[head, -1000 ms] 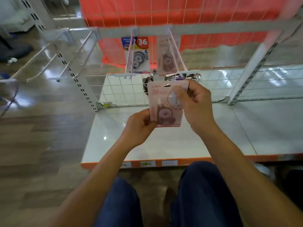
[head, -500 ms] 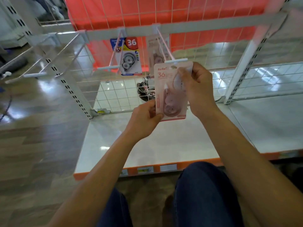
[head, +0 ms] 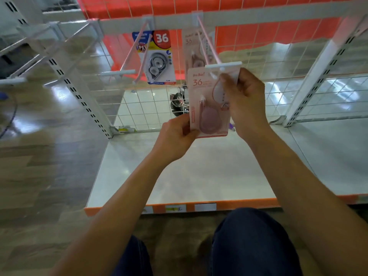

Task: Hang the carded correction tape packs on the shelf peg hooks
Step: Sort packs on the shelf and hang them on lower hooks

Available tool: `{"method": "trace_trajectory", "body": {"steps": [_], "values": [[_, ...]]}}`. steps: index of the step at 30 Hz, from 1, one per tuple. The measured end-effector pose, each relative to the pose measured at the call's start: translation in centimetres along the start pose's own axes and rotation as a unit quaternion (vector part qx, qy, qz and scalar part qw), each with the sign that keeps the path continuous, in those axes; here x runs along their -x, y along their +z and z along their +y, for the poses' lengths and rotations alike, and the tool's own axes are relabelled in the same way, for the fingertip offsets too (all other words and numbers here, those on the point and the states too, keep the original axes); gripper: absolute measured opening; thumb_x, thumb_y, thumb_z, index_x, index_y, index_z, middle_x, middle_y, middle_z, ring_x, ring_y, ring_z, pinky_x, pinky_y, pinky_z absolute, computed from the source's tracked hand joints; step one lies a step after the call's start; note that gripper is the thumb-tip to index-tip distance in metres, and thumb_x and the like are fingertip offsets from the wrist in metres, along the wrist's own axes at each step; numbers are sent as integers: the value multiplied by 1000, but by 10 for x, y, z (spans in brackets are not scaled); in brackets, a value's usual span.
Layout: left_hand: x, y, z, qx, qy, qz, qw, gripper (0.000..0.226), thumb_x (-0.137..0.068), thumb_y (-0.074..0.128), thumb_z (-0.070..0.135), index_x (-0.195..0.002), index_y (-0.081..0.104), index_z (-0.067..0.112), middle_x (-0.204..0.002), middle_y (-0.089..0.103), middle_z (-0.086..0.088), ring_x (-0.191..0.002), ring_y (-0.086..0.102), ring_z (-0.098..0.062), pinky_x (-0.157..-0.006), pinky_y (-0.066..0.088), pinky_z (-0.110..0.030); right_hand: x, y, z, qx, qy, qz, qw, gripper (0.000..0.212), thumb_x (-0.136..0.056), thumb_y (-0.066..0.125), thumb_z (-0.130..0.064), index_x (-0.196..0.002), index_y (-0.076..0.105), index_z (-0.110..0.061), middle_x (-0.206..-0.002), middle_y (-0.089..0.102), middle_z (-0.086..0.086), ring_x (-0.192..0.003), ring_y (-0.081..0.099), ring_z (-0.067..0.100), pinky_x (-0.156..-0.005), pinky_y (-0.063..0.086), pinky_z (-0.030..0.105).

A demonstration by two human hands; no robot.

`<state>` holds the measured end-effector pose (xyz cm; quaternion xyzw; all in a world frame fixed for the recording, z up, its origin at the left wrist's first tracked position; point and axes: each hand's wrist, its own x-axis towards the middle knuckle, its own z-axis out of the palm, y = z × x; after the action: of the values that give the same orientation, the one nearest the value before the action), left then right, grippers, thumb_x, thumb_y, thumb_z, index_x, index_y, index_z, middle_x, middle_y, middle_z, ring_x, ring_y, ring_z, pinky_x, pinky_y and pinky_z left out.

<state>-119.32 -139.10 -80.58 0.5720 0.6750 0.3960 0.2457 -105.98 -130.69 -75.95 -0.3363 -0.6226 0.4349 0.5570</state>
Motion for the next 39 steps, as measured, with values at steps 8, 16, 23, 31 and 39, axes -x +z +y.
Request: {"method": "trace_trajectory", "body": {"steps": [8,16,23,31,39], "values": [[-97,-2,-15,-164,-29,54,985,15,-92,57,21,-100,67,13,-94,71,-5,-78,61,-20,-61,40,-18,-83,20,35,169,-14,10,986,19,-83,66,-26,-68,54,-27,-64,57,-17,-64,53,6,-63,43,30],[-179,-9,-25,-291,-78,15,953,35,-97,48,29,-116,60,3,-114,64,-16,-106,60,-32,-83,46,-34,-157,39,47,366,10,-23,930,35,-98,46,-30,-115,59,-2,-123,59,15,-116,53,29,-83,34,30],[-184,-14,-26,-345,-65,35,936,35,-93,56,35,-108,60,3,-103,66,-14,-98,64,-29,-76,50,-33,-146,42,65,319,60,18,946,42,-93,48,-44,-113,54,-8,-110,62,9,-99,58,25,-83,45,31],[-154,-12,-37,-419,-81,-17,904,31,-95,50,31,-112,61,8,-109,63,-11,-103,61,-30,-70,44,-32,-72,32,119,443,86,-89,888,38,-98,44,-34,-120,55,-5,-118,63,16,-111,57,33,-89,47,38],[-76,-10,-10,-371,-139,-117,910,34,-97,50,37,-124,54,16,-117,62,-9,-107,59,-28,-73,41,-32,1,37,90,568,231,-250,749,53,-98,39,-44,-136,40,-6,-140,42,16,-129,39,34,-101,37,44]]}}
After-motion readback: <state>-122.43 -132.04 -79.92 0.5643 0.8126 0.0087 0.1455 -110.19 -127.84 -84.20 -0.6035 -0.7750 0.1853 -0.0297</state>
